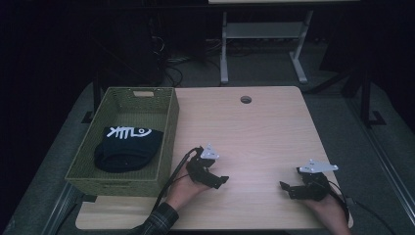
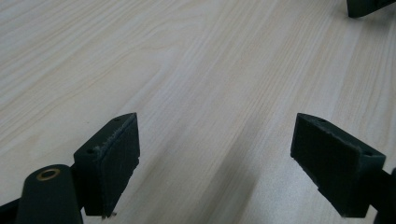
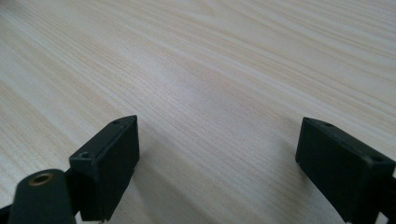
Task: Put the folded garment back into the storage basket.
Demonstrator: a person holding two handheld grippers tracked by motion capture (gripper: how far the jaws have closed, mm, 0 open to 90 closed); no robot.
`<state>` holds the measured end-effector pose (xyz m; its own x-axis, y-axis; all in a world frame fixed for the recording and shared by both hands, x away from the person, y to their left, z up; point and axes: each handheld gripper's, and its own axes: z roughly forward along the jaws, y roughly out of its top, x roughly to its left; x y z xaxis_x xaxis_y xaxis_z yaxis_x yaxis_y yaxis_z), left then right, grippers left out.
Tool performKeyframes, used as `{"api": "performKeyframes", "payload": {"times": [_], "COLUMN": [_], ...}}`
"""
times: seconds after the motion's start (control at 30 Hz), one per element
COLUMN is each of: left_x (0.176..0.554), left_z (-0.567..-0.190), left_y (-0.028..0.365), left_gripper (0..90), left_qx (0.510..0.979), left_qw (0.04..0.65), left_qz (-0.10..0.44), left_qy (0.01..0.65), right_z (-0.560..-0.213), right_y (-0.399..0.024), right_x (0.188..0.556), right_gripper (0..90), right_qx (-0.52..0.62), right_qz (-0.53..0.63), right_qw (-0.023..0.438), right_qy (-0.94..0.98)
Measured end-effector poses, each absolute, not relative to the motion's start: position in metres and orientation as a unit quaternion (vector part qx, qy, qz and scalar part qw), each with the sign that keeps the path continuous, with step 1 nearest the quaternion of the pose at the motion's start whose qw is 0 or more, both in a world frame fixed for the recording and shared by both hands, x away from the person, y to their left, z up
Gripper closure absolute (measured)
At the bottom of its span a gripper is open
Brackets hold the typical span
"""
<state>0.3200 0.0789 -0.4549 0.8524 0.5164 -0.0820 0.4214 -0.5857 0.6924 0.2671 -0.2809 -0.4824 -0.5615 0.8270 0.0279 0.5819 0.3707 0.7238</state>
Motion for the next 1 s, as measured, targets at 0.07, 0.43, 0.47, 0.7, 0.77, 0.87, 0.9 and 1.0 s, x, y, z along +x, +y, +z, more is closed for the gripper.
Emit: {"api": "performKeyframes", "payload": {"times": [0.07, 0.43, 0.47, 0.7, 0.77, 0.87, 0.9, 1.0], "left_x": [0.320, 0.318, 0.318, 0.315, 0.315, 0.315, 0.315, 0.315], "left_z": [-0.458, -0.473, -0.474, -0.479, -0.479, -0.479, -0.479, -0.479], "left_y": [0.078, 0.074, 0.074, 0.074, 0.075, 0.074, 0.074, 0.074], "left_gripper": [15.3, 14.4, 14.4, 12.7, 12.8, 12.8, 12.8, 12.7], "left_qx": [0.889, 0.894, 0.892, 0.888, 0.889, 0.889, 0.889, 0.889], "left_qw": [0.369, 0.360, 0.364, 0.375, 0.375, 0.376, 0.376, 0.376], "left_qz": [0.064, 0.083, 0.088, 0.103, 0.102, 0.102, 0.103, 0.103], "left_qy": [0.262, 0.254, 0.252, 0.243, 0.242, 0.242, 0.242, 0.242], "right_z": [-0.482, -0.482, -0.482, -0.482, -0.482, -0.482, -0.482, -0.482], "right_y": [-0.281, -0.281, -0.281, -0.281, -0.281, -0.281, -0.281, -0.281], "right_x": [0.267, 0.267, 0.267, 0.267, 0.267, 0.267, 0.267, 0.267], "right_gripper": [12.9, 12.9, 12.9, 12.9, 12.9, 12.9, 12.9, 12.9], "right_qx": [0.435, 0.435, 0.435, 0.435, 0.435, 0.435, 0.435, 0.435], "right_qz": [0.354, 0.354, 0.354, 0.354, 0.354, 0.354, 0.354, 0.354], "right_qw": [0.173, 0.173, 0.173, 0.173, 0.173, 0.173, 0.173, 0.173], "right_qy": [0.810, 0.810, 0.810, 0.810, 0.810, 0.810, 0.810, 0.810]}}
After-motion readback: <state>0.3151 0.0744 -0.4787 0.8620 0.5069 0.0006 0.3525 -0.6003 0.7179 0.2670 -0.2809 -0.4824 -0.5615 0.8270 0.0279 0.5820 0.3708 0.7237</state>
